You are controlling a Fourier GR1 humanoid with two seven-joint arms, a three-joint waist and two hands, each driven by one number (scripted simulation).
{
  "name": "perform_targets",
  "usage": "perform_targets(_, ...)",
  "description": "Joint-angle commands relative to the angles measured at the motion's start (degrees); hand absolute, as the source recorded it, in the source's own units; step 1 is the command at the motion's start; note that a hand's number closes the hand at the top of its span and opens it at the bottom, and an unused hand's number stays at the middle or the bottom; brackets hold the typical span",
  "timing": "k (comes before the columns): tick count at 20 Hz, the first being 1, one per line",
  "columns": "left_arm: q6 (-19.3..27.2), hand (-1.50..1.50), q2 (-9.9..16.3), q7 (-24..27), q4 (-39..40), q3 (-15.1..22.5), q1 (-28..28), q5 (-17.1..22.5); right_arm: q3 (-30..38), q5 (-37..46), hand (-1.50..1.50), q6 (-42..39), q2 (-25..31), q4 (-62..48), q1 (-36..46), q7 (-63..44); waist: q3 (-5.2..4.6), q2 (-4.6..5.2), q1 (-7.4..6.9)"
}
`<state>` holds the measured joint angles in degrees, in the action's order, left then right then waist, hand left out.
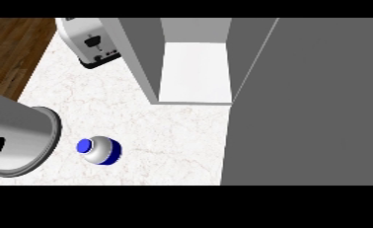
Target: Pick up the bottled water, place it into the cabinet and close the cabinet
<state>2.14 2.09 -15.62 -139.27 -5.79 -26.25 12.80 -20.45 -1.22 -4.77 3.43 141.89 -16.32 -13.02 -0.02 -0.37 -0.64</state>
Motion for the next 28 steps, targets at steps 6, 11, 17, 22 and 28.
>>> perform_targets(6,-1.8,-1.5,0.0,-4.2,-13.5,-3.0,-4.7,7.1,-6.7,7.1,-1.5,5.1,-2.7,2.3,1.0,-3.0,-0.04,-0.16,-0.55)
perform_targets(11,-2.5,-1.5,0.0,-4.2,-13.0,-4.4,-5.4,7.0,-5.5,6.0,-1.5,5.0,-0.2,4.2,0.8,-3.7,-0.01,-0.1,-0.55)
perform_targets(17,-2.2,-1.5,0.9,-6.4,-10.1,-5.9,-1.3,6.7,-9.2,8.4,-1.5,7.2,0.8,5.7,1.1,-6.0,-0.02,-0.01,0.27)
perform_targets(22,-5.2,-1.5,0.2,-3.4,-5.6,-7.5,-2.6,5.6,-12.2,11.3,-1.5,9.1,1.0,5.1,1.6,-4.9,-0.04,-0.03,0.35)
perform_targets(28,-7.2,-1.5,-0.3,0.7,2.6,-7.6,1.5,2.2,-11.6,8.8,-1.5,9.4,4.4,9.0,-1.3,-5.2,-0.01,0.14,0.96)
